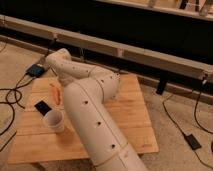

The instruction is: Place the white sponge in the ceramic cup

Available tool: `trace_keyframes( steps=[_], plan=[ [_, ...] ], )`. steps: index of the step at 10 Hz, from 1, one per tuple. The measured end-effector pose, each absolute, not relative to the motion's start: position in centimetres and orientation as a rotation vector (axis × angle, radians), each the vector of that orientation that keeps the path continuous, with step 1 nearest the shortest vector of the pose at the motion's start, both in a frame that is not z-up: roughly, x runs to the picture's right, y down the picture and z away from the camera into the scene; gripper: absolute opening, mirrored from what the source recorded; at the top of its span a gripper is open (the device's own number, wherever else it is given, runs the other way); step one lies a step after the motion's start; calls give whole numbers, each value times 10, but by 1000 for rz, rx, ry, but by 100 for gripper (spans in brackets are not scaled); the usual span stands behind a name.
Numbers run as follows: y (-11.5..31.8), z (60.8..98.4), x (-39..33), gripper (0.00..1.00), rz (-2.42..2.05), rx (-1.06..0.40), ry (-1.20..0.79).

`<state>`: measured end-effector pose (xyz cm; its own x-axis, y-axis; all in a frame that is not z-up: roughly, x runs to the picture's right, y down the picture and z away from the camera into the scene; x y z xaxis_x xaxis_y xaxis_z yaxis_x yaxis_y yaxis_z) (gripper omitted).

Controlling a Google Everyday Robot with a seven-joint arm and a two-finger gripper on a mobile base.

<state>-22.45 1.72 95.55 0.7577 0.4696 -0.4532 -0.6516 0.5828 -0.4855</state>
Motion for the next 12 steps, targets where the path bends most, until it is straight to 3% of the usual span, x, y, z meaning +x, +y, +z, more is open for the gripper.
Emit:
trace_keyframes(
  steps=[12],
  plan=[
    [36, 973, -218, 62, 611, -746, 335]
  ],
)
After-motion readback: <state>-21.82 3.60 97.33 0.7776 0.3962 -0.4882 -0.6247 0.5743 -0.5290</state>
